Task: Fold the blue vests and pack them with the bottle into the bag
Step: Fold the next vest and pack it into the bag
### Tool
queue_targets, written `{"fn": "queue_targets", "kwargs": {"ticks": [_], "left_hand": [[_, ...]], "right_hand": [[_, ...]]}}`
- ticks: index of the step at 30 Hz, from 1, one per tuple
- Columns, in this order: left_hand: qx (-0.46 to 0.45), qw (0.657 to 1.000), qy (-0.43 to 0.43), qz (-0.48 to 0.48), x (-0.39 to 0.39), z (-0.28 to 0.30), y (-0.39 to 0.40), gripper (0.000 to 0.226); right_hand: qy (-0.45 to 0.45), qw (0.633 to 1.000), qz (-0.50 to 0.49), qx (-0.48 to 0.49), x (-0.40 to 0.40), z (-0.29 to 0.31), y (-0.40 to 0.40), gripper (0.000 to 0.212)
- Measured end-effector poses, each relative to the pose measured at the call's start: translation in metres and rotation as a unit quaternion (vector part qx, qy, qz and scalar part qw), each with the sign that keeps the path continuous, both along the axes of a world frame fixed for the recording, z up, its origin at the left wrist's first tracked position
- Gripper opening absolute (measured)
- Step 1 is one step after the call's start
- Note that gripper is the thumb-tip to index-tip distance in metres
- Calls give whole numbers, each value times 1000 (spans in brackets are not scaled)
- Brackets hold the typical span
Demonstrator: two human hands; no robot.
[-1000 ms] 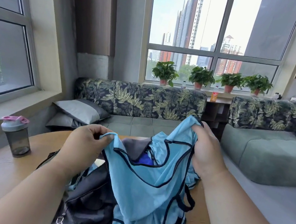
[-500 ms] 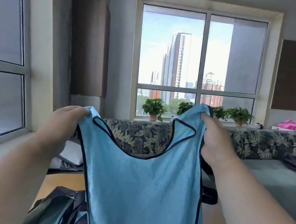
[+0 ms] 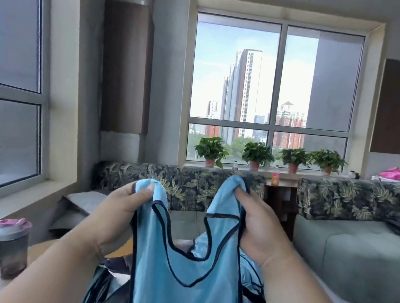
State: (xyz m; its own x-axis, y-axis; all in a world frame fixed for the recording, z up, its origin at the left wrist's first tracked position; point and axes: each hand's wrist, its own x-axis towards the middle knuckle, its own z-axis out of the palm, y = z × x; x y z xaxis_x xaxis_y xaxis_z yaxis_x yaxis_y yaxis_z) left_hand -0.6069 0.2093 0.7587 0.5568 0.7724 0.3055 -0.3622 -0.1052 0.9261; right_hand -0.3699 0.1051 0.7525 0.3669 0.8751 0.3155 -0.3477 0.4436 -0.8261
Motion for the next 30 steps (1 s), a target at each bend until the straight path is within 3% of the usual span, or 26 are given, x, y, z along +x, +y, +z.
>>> {"fn": "queue_targets", "kwargs": {"ticks": [4,6,9,11,14,18,23,27,30], "left_hand": [[-19,997,-1,-77,12,-25,0,14],[-20,993,1,-116,16,-35,2,12],[10,987,10,-159,22,-51,5,32],[31,983,20,-180,25,-61,5,43],[49,980,30,-192,29,-72,4,34],[34,986,24,-164,31,-83,5,11],[26,989,29,-140,32,-95,11,6],[-7,996,-5,-90,37,-100,17,40],[-39,998,-43,-35,38,-102,19,36]], "right_hand": [[-56,996,66,9,-24,-21,6,11],[-61,994,94,8,-31,-32,12,15],[-81,990,112,-7,-37,-45,19,10],[-114,988,105,-11,-38,-53,23,15],[-156,985,73,-17,-35,-65,31,29],[-197,980,16,-29,-32,-74,38,37],[-229,972,-23,-49,-28,-77,42,37],[-206,976,-49,-52,-31,-82,35,32],[-215,970,-78,-76,-39,-96,25,26]]}}
